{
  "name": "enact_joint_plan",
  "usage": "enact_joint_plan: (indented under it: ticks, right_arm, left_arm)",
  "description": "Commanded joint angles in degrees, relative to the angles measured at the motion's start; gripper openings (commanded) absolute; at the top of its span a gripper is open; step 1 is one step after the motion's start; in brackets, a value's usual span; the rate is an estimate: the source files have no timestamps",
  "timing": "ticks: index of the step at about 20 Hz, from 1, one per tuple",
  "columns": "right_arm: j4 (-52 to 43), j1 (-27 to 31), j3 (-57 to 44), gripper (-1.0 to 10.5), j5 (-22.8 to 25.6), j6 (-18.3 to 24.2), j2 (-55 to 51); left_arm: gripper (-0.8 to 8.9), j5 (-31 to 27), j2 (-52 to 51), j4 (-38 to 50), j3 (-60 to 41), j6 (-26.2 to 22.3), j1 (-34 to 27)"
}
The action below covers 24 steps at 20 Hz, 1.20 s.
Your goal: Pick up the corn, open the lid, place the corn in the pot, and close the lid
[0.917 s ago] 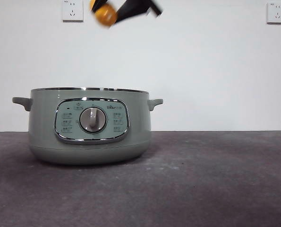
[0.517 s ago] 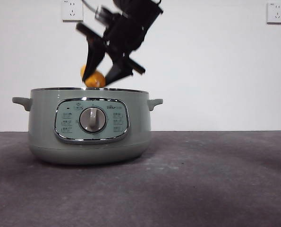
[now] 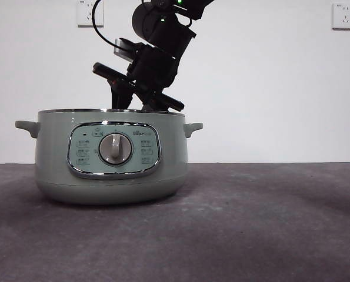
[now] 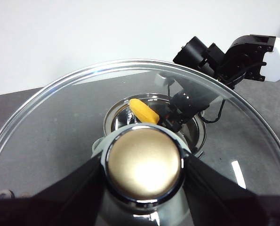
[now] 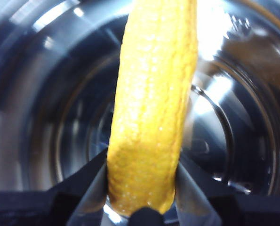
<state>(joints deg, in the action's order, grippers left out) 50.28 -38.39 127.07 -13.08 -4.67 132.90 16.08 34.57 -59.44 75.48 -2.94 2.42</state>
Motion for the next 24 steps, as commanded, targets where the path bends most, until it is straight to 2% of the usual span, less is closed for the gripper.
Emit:
enact_joint_plan:
  ticks: [1, 8, 14, 17, 19, 24]
  right_arm:
    - [0.63, -0.35, 0.26, -0.1, 0.59, 1.27, 1.20]
    - [4.46, -0.68, 0.24, -0.1, 0.70, 3.37, 2.56]
    - [4.94, -1.03, 0.24, -0.1, 1.20, 3.54, 4.66]
    - [9.73, -1.79, 0.24, -0.1, 1.25, 9.33, 4.76]
    - [10.01, -2.12, 0.24, -0.1, 3.04, 9.46, 4.76]
    - [9.62, -2.14, 0.26, 0.1, 3.04, 9.40, 4.76]
  left_arm:
    - [-0.08, 0.39, -0.57, 2.91, 0.57, 0.37, 0.15]
    - [-0.08, 0.42, -0.57, 2.89, 0.57, 0.37, 0.74]
    - [-0.08, 0.42, -0.57, 1.88, 0.57, 0.35, 1.44]
    - [-0.08, 0.39, -0.57, 1.90, 0.57, 0.35, 1.44]
    - [-0.08, 0.42, -0.55, 1.86, 0.57, 0.33, 1.46]
    - [-0.08, 0.39, -0.44, 1.84, 0.57, 0.33, 2.29]
